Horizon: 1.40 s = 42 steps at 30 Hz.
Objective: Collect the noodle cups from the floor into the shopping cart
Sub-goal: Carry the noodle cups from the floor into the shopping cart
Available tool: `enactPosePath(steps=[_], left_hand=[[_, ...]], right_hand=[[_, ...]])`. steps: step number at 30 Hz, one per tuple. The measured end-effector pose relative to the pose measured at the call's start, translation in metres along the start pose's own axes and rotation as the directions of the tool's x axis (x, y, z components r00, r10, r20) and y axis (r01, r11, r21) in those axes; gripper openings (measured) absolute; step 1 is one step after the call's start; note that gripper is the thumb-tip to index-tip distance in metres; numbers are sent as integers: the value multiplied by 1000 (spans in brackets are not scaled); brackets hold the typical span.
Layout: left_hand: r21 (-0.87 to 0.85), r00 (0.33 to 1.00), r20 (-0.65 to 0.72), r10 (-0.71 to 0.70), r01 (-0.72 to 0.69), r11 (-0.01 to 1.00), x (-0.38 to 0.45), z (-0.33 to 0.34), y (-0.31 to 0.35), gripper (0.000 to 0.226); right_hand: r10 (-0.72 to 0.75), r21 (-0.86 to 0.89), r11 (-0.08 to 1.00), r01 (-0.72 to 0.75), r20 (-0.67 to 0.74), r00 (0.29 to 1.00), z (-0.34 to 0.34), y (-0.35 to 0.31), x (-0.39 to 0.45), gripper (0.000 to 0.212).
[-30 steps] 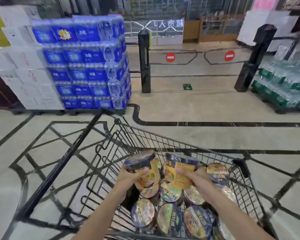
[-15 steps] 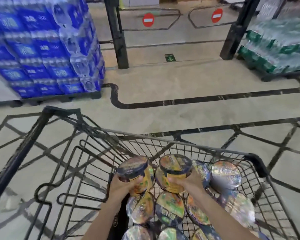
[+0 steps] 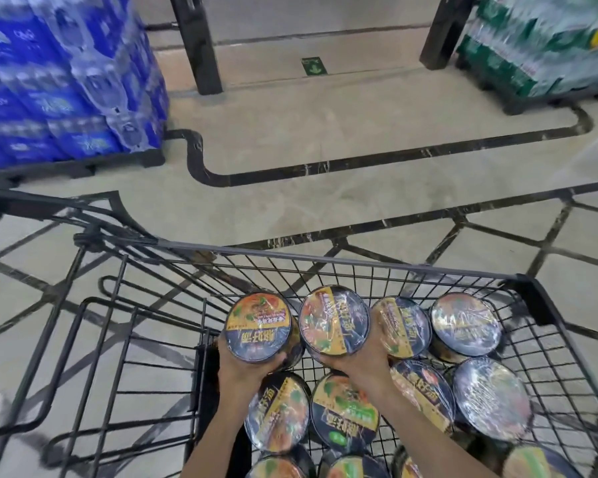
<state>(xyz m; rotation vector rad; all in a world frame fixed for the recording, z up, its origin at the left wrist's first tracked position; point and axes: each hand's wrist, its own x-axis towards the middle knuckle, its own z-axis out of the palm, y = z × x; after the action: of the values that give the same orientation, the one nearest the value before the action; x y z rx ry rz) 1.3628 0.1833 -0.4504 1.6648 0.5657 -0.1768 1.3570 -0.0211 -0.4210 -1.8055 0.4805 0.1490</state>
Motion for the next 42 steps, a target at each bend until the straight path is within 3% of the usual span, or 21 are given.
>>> enactPosePath(steps=[5, 13, 18, 20, 22, 24, 27, 28, 31, 36, 39, 42], left_hand=[[101, 998, 22, 67, -69, 993, -10, -14, 6, 124], [259, 992, 1, 130, -126, 958, -2, -13, 20, 105], [253, 982, 104, 155, -177, 951, -13, -18, 32, 103], [325, 970, 137, 199, -234, 916, -23, -26, 37, 105], [483, 927, 217, 306, -374, 792, -34, -32, 43, 112], [587, 838, 381, 391, -546, 598, -48, -31, 60, 105], [638, 643, 591, 487, -742, 205, -59, -15, 95, 77], [639, 588, 644, 489, -765, 80, -61, -7, 108, 69], [527, 453, 821, 348, -835, -158, -68, 13, 138, 67], [318, 201, 924, 325, -876, -362, -91, 47, 185, 63], [168, 5, 947, 321, -859, -484, -113, 72, 201, 60], [31, -182, 929, 322, -828, -559, -147, 109, 210, 62]], right_hand=[[-26, 32, 999, 24, 57, 998, -13, -7, -14, 108], [-34, -43, 998, 36, 45, 998, -11, -16, -8, 104], [14, -79, 997, -5, 106, 994, -20, -18, -20, 122], [21, -129, 992, -4, 128, 992, -31, -23, -31, 119], [-21, -231, 972, 52, 134, 991, -47, -29, -43, 105], [-125, -372, 912, 174, 152, 980, -67, -38, -55, 89], [-269, -588, 724, 362, 243, 932, -95, -58, -68, 74], [-299, -641, 660, 392, 254, 920, -105, -65, -74, 71], [-359, -769, 487, 415, 257, 897, -133, -84, -93, 68], [-400, -881, 350, 320, 168, 901, -180, -94, -136, 65], [-459, -934, 272, 231, 86, 884, -211, -91, -174, 63], [-436, -947, 305, 105, -41, 899, -243, -88, -227, 63]])
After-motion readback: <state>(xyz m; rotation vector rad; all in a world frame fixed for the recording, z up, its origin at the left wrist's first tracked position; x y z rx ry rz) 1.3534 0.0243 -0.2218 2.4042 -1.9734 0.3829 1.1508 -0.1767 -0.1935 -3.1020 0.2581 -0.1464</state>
